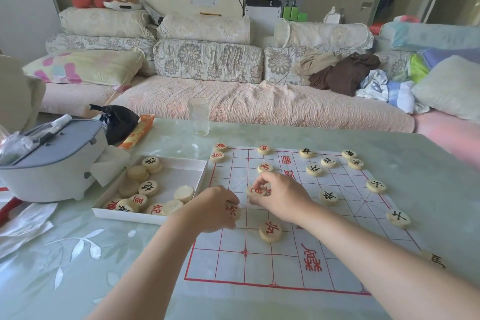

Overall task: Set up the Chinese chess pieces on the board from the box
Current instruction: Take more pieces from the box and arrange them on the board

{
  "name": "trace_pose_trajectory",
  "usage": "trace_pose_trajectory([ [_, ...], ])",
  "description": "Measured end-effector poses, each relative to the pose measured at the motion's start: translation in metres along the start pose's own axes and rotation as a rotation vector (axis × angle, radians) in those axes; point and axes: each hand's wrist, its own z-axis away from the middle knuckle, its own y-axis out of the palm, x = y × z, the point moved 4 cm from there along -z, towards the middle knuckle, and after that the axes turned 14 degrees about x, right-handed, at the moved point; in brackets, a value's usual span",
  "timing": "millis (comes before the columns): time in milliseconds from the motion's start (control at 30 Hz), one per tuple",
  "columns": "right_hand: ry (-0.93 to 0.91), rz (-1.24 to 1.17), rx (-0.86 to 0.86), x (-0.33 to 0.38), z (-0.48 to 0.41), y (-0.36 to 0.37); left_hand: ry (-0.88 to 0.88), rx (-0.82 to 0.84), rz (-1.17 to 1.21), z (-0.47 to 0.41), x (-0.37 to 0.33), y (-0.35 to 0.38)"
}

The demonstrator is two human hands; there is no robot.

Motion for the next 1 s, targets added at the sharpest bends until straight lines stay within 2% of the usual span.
trace_pose_trajectory([
  [233,0.047,0.101,-0.04,0.0,-0.067,-0.021,-0.021,-0.142,0.103,-0.018,0.019,-0.028],
  [533,0.142,0.149,-0.064,-0.013,-0.153,-0.027,0.075,-0.236,0.159,-0.042,0.032,-0.04],
  [633,0.156,0.143,-0.101,-0.02,-0.163,-0.023,0.088,-0.239,0.15,-0.048,0.032,-0.04],
  [833,0.175,0.144,-0.025,-0.031,-0.163,-0.015,0.089,-0.227,0.199,-0.051,0.035,-0.038],
  [1000,0.078,0.094,-0.062,-0.014,-0.142,-0.021,0.095,-0.237,0.25,-0.047,0.03,-0.036],
])
